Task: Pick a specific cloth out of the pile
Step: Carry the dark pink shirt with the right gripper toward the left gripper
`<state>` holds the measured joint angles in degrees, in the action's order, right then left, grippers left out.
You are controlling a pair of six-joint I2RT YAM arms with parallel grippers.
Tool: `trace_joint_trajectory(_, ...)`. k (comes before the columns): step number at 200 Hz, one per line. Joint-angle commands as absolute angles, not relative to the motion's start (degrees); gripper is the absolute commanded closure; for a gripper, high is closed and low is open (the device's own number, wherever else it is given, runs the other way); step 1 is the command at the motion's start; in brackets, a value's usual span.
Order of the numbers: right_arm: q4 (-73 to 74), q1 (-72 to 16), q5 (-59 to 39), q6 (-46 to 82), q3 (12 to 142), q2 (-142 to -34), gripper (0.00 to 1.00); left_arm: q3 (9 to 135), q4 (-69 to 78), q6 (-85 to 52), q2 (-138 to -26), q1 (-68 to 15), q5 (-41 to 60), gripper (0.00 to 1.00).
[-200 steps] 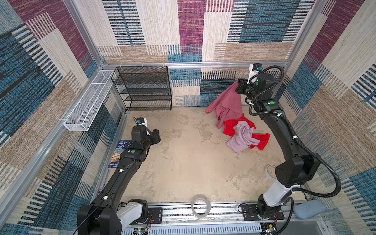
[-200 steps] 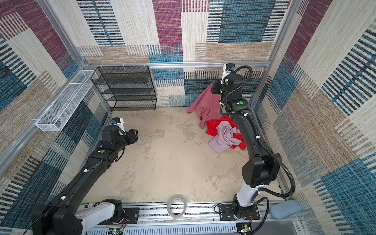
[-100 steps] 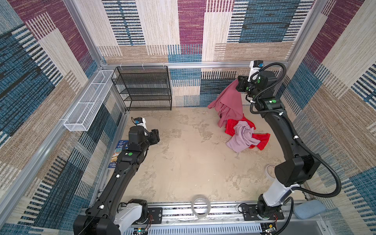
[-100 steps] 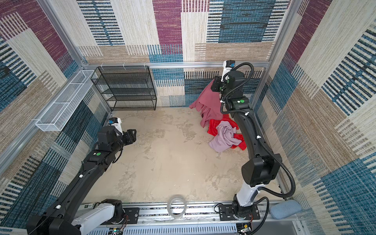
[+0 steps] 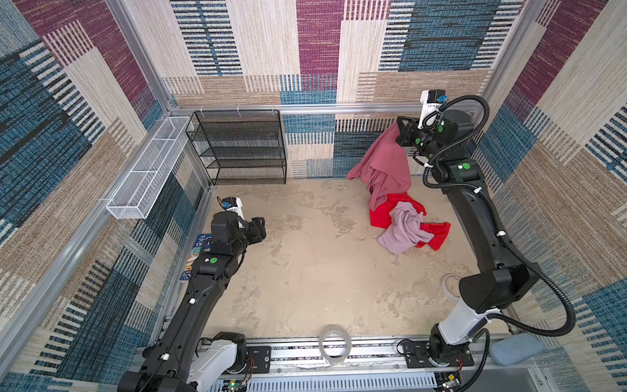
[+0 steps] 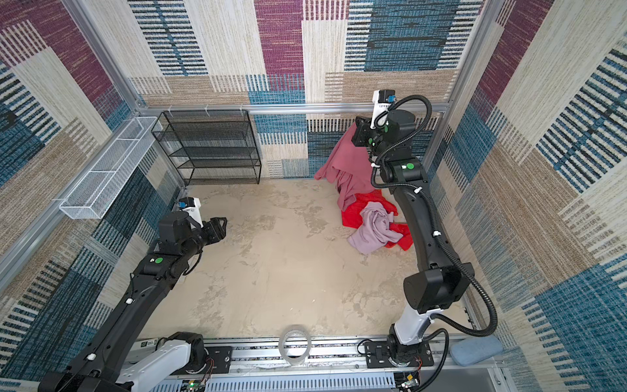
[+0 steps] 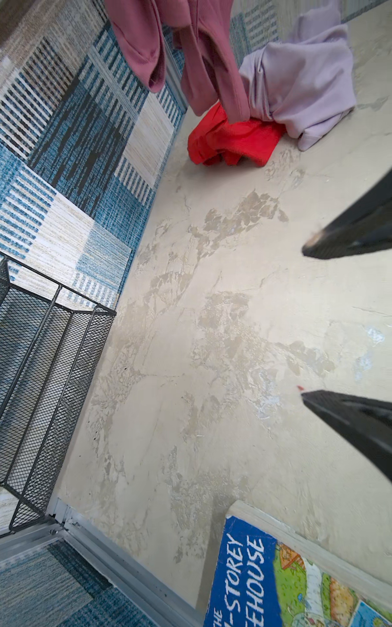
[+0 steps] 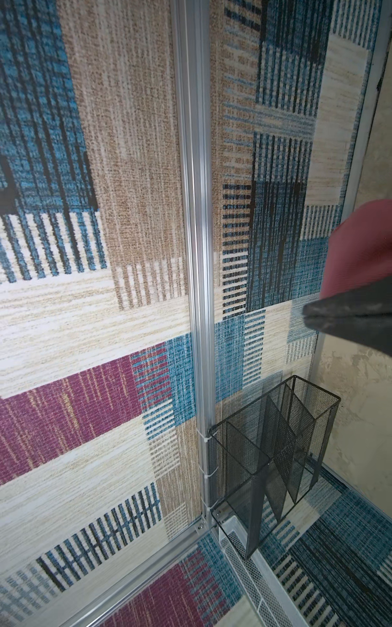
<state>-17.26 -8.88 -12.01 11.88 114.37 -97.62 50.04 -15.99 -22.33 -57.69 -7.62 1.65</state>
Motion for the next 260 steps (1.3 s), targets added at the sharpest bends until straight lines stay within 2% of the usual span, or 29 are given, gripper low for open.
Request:
trace_joint_trajectory(1,-16.08,-8.88,-16.24,12.70,114.98,-97.30,1.00,50.43,-16.78,-22.50,-57.73,-7.56,2.45,0.35)
trace_joint_trajectory(51,-17.25,-10.18,-19.86,12.77,114.71,-96.91,1.00,50.92,-17.22,-23.03,-57.84,-7.53,4.22,0.35)
trace_joint_trajectory(152,-15.24,-20.48,-21.20,11.34,109.23,-95.18,1.00,51.64,-23.64,-27.29,-55.35,-7.65,2.05,0.37)
trace_joint_trajectory(260,-13.44,-34.52,-24.24,10.02,110.12,-102.41,1.00,50.92,-28.60,-27.84,-52.16,-7.65,-0.79,0.37)
